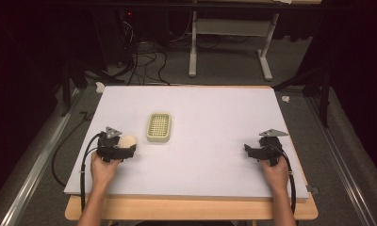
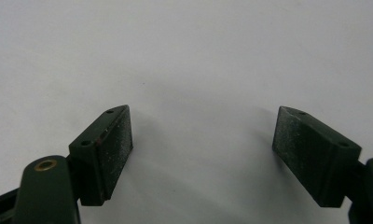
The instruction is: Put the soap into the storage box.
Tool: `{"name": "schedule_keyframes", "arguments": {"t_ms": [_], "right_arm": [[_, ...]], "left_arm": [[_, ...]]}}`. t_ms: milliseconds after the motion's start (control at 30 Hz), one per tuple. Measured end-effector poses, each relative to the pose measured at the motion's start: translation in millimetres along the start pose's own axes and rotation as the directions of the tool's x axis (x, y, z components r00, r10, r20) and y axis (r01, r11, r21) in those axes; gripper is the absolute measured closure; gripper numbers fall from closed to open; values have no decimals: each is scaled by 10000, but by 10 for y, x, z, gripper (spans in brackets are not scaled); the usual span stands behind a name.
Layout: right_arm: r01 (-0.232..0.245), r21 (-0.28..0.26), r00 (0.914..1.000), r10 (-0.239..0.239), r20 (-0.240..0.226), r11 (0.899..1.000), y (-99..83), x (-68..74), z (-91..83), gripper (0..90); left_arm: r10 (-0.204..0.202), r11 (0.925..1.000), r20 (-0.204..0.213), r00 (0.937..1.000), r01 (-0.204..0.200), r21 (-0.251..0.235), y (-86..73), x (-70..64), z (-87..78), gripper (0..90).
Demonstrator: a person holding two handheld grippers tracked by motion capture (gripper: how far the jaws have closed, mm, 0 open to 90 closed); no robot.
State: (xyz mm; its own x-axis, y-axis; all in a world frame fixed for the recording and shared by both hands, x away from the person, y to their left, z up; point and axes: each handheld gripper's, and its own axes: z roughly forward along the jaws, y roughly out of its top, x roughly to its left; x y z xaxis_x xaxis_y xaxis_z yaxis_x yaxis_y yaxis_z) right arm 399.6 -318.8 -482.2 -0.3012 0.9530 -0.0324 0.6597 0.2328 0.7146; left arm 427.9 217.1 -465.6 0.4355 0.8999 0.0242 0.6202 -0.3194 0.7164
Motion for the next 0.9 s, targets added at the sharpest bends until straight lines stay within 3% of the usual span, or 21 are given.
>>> {"name": "schedule_keyframes", "arguments": {"t_ms": [467, 733, 900], "right_arm": [[13, -7, 10000, -13, 3, 10000, 0, 1, 0, 205], [17, -9, 10000, -17, 8, 10000, 0, 2, 0, 205], [23, -9, 10000, -23, -1, 10000, 0, 0, 0, 205]], "left_arm": [[-235, 9996, 15, 9997, 235, 175, 10, 13, 159, 155], [-178, 9990, -7, 9998, 178, 405, 0, -7, 218, 179], [-88, 9995, -83, 9999, 91, 310, 0, -24, 217, 230]]}}
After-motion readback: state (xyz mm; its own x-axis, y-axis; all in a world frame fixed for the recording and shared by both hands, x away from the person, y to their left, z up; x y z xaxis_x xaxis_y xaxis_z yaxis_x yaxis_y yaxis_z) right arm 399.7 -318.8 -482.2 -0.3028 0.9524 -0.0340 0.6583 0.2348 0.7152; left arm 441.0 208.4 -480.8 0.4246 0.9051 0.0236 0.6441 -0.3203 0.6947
